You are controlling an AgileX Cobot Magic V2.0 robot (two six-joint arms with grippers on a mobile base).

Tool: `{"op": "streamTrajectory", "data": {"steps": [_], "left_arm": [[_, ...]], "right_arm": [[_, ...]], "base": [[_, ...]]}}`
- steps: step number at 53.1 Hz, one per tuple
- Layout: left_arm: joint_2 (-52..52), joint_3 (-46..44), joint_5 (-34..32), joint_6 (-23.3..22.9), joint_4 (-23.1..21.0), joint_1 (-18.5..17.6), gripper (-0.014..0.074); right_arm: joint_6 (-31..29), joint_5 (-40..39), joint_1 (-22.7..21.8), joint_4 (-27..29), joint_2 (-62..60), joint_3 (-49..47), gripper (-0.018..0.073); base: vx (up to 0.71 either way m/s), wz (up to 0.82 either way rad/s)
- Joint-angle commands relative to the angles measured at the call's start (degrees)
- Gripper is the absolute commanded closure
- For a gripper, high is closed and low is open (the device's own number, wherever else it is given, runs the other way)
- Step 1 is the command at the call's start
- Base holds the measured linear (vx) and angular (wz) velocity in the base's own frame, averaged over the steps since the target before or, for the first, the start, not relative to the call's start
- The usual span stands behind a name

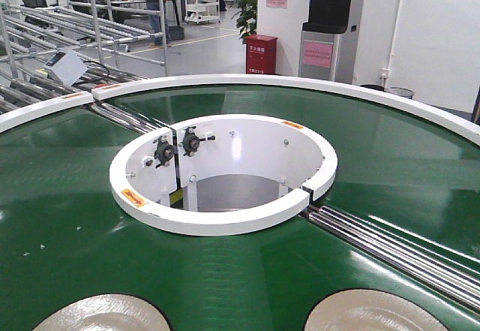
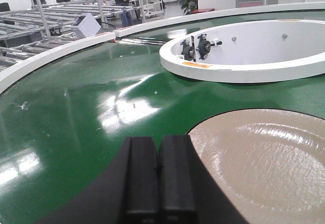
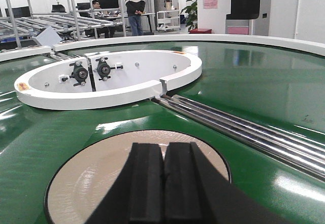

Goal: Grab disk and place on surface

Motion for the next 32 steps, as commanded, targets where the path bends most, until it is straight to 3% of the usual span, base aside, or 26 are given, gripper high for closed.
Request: {"op": "streamTrajectory", "data": {"steps": [1,32], "left_arm": [[-0.7,0.7,-4.6,-0.6,0.0,-0.4,0.0596],[-0.7,0.7,-4.6,-0.6,0.0,-0.4,0.0596]], "right_arm": [[-0.1,-4.9,-0.2,-0.5,-0.7,1.1,0.0568],[-0.1,-4.9,-0.2,-0.5,-0.7,1.1,0.0568]], "base": [[0.0,0.0],[0.0,0.0]]}}
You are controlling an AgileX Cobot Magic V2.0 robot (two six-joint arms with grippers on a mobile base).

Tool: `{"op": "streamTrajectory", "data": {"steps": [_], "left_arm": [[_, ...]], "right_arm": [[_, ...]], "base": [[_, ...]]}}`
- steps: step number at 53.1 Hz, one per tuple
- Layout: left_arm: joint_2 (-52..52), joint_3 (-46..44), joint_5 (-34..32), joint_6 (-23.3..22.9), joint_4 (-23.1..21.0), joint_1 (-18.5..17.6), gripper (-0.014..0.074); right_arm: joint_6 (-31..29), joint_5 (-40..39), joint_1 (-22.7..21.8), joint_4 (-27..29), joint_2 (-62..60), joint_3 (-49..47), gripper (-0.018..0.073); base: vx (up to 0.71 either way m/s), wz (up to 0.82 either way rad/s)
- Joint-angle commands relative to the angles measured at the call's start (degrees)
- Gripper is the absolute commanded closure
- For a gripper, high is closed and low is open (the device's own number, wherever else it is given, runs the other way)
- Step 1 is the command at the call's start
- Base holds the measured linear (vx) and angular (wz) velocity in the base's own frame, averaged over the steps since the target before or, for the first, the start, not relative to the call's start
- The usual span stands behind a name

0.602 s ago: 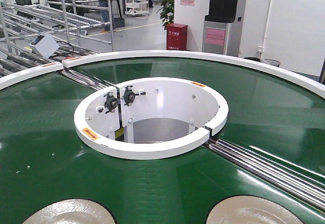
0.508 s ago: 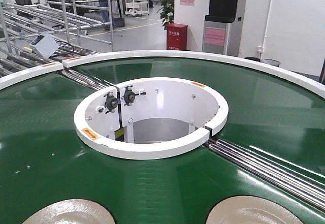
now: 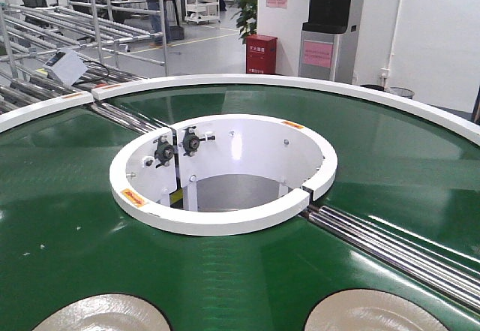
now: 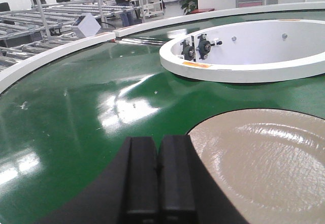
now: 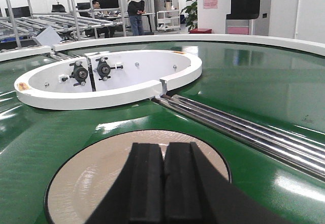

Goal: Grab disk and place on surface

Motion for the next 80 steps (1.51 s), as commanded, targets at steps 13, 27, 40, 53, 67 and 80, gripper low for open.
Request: {"op": "streamTrajectory", "data": {"steps": [13,27,40,53,67,80], "left_arm": [[-0.7,0.7,-5.1,-0.6,0.0,-0.4,0.0596],[-0.7,-0.9,-20.8,-5.8,-1.6,-0.4,0.0596],[4.4,-25.6,-12.7,-1.5,5.0,-0.4,0.0596],[23.9,-49.8,-6.9,1.1,4.9,-0.4,0.0596],[40.2,-54.5,-9.3,1.0,4.5,-0.4,0.0596],[46.6,-54.5,-7.0,0.9,4.5,-0.4,0.0594]], "right_arm": [[-0.1,-4.9,-0.2,-0.5,-0.7,1.1,0.0568],[-0.5,-23.2,-0.3,0.1,-0.7,0.4,0.0568],[-10.3,-18.1,-0.3,2.9,2.7,-20.9,0.0568],[-13.2,-14.7,-0.3,2.9,22.9,-43.2,0.0568],[-13.0,-14.3,-0.3,2.9,42.8,-51.2,0.0568],[-13.0,-10.7,-0.3,2.9,49.7,-51.1,0.0568]], "base": [[0.0,0.0],[0.0,0.0],[0.0,0.0],[0.0,0.0],[0.0,0.0],[0.0,0.0]]}}
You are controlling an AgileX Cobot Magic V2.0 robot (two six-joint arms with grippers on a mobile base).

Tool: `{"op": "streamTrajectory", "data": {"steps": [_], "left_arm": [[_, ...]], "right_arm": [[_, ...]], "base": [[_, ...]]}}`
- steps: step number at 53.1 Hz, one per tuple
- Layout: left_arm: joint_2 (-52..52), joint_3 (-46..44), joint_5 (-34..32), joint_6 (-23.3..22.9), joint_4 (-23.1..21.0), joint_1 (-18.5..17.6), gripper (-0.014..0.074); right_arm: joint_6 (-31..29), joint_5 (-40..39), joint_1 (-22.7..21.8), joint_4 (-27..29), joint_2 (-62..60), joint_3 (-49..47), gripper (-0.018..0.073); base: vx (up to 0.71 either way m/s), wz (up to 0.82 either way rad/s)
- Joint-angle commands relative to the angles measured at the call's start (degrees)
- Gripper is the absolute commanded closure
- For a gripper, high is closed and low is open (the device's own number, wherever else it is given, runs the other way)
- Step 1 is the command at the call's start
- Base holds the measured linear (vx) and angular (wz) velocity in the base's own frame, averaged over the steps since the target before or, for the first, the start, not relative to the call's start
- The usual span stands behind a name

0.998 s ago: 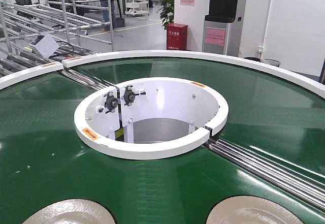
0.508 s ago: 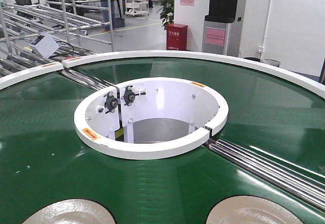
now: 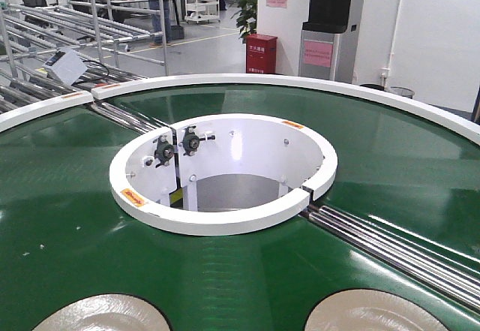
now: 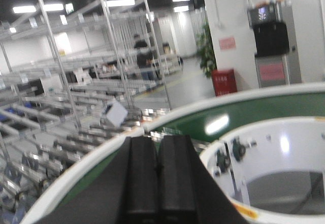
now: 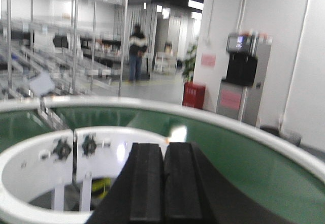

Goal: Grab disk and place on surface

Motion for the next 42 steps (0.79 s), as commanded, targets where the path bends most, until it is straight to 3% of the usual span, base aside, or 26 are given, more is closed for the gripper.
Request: {"op": "streamTrajectory", "data": {"steps": [1,11,20,35,39,42], "left_arm": [[1.3,-1.9,-3.7,0.0,-0.3,-0.4,0.0594],[3.7,-1.9,-0.9,0.1,-0.3,-0.4,0.0571],[4.9,-1.9,-0.3,0.1,-0.3,-0.4,0.0472],[5.9,-1.9,1.6,0.1,-0.3,-0.4,0.0092],[5.9,-1.9,1.1,0.1,-0.3,-0.4,0.0029],[5.9,-1.9,1.0,0.1,-0.3,-0.4,-0.0003]], "right_arm": [[-0.4,-4.1,-0.3,0.0,1.1,-1.9,0.0568],[-0.4,-3.6,-0.3,0.0,1.8,-1.8,0.0549],[-0.4,-3.7,-0.3,0.1,1.9,-1.8,0.0434],[-0.4,-3.4,-0.3,6.9,1.9,-1.8,-0.0076],[-0.6,-3.4,-0.3,7.4,1.9,-1.8,-0.0172],[-0.7,-3.4,-0.3,7.4,1.9,-1.8,-0.0169]], "base": [[0.0,0.0],[0.0,0.0],[0.0,0.0],[0.0,0.0],[0.0,0.0],[0.0,0.0]]}}
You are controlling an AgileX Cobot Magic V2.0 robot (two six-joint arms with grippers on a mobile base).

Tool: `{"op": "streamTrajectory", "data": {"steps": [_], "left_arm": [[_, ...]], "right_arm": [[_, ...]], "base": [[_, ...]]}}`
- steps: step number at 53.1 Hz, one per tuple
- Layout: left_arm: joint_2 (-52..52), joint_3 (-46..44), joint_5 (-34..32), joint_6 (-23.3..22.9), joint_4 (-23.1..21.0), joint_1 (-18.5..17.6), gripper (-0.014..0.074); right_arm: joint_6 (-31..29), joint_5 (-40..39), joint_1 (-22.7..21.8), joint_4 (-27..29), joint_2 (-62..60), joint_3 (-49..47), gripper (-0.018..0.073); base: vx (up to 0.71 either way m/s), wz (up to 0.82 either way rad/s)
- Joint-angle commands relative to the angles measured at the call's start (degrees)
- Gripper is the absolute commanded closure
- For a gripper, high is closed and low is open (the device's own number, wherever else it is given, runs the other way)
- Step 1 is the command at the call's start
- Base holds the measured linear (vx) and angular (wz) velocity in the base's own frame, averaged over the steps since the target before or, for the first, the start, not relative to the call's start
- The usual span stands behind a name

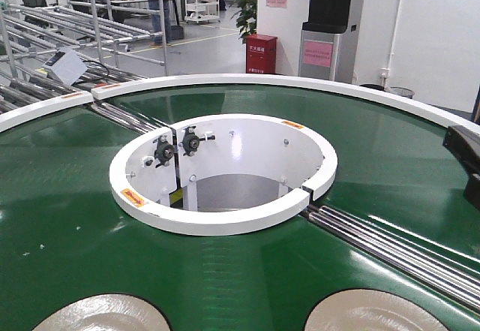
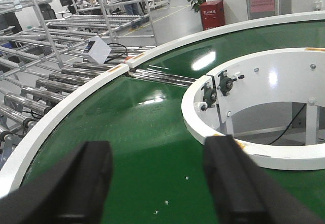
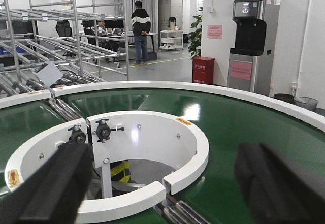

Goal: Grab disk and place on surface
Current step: 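Lower both grippers toward the two cream plates on the conveyor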

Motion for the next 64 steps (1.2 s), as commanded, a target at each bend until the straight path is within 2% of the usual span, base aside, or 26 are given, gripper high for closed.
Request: {"op": "streamTrajectory", "data": {"steps": [1,6,12,18,22,27,29,32,36,40,43,49,57,64], "left_arm": [[-0.5,-1.9,-4.9,-0.1,-0.3,-0.4,-0.0009],[-0.5,-1.9,-4.4,-1.2,-1.0,-0.4,-0.0008],[-0.5,-1.9,-0.6,-4.4,-5.2,-0.4,0.0013],[0.6,-2.4,7.0,-4.5,-7.6,-0.4,0.0042],[3.2,-4.8,12.8,-3.9,-10.6,-0.4,0.0064],[9.3,-9.9,19.4,1.7,-19.6,-0.4,0.0102],[11.6,-12.5,22.7,5.0,-24.1,-0.4,0.0115],[15.9,-16.5,28.4,11.9,-33.0,-0.4,0.0134],[21.4,-20.4,35.3,19.2,-42.5,-0.4,0.0144],[26.5,-24.0,42.2,22.9,-49.1,-0.4,0.0145],[29.8,-25.2,45.1,22.9,-49.9,-0.3,0.0145],[33.7,-25.7,48.4,23.0,-46.9,1.5,0.0145],[37.3,-24.9,52.6,21.9,-37.7,7.2,0.0145],[38.7,-22.1,52.0,21.9,-34.1,11.2,0.0145]], "right_arm": [[-0.7,-4.7,-0.3,0.4,-0.3,-1.8,-0.0169],[-0.6,-4.6,-0.3,0.4,-0.3,-1.8,-0.0157],[1.5,-1.9,-0.3,3.5,-0.3,-2.0,-0.0123],[2.3,9.8,-1.6,5.4,1.3,-5.6,-0.0066],[3.9,17.8,-3.7,9.6,5.0,-10.5,-0.0016],[2.3,26.0,-6.2,15.4,10.5,-16.7,0.0043],[-0.5,29.1,-6.8,18.9,13.2,-19.5,0.0064],[-5.7,35.3,-7.3,24.5,17.1,-23.3,0.0083],[-14.6,47.0,-8.1,35.3,22.7,-28.2,0.009],[-22.4,58.5,-9.1,45.2,29.0,-32.3,0.009],[-25.6,66.1,-10.3,51.0,32.6,-34.1,0.009],[-27.3,72.1,-14.2,55.1,37.5,-35.2,0.009],[-27.2,73.9,-23.0,51.7,40.1,-35.2,0.009],[-27.2,72.6,-29.5,48.6,41.3,-35.2,0.009]], "base": [[0.0,0.0],[0.0,0.0],[0.0,0.0],[0.0,0.0],[0.0,0.0],[0.0,0.0],[0.0,0.0],[0.0,0.0],[0.0,0.0],[0.0,0.0],[0.0,0.0],[0.0,0.0],[0.0,0.0],[0.0,0.0]]}}
